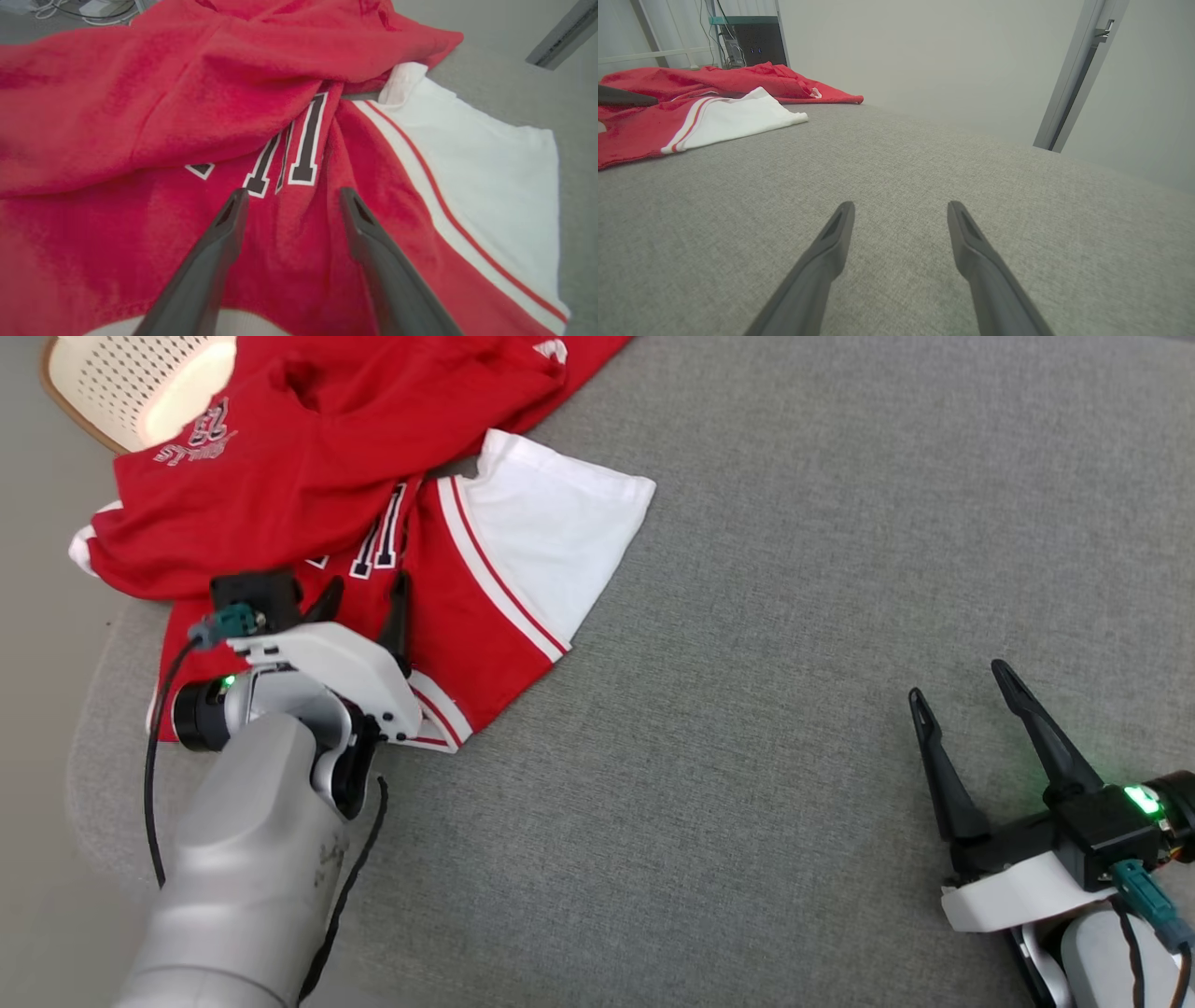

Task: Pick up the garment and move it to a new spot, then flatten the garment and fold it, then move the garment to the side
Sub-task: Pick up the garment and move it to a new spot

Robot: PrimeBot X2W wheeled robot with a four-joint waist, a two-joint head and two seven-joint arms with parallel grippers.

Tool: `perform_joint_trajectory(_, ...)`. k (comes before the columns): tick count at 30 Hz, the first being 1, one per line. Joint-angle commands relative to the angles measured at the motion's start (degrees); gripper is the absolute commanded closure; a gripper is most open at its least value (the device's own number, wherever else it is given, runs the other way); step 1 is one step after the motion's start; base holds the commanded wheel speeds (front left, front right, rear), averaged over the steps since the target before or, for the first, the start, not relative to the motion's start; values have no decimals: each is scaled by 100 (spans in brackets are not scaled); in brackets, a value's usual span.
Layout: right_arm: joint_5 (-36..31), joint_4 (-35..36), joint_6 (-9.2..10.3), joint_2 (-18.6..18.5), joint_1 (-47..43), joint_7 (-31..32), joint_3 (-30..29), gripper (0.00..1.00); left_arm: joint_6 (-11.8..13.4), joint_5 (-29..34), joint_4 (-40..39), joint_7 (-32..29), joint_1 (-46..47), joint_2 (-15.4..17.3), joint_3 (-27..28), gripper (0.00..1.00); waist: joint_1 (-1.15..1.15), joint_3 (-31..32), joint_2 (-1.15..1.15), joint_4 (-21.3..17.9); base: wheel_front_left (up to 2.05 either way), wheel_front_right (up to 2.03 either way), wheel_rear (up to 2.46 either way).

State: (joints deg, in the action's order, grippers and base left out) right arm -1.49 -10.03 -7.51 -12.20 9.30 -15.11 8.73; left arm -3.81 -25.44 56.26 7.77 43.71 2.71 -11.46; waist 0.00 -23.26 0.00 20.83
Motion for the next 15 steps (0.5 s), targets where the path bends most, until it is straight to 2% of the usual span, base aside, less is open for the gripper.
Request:
perform_joint_trajectory(1,66,40,4,-61,100,-8,24,0,-17,-194,281,-116,293,32,-121,0,0,-183,0,-108,0,0,0)
perform_joint_trajectory(9,208,44,8,-121,259,-5,105,0,-147,-606,1231,-731,685,-14,-721,0,0,-440,0,-237,0,0,0)
perform_joint_trajectory(10,215,41,8,-113,267,-5,114,0,-175,-626,1291,-708,703,-24,-771,46,0,-448,0,-247,0,0,0)
perform_joint_trajectory(11,233,38,8,-94,277,-5,116,0,-182,-619,1321,-592,723,-30,-800,100,0,-439,0,-255,0,0,0)
perform_joint_trajectory(15,277,14,8,-12,267,-5,127,0,-144,-590,1400,-194,706,-6,-856,100,0,-315,0,-280,0,0,0)
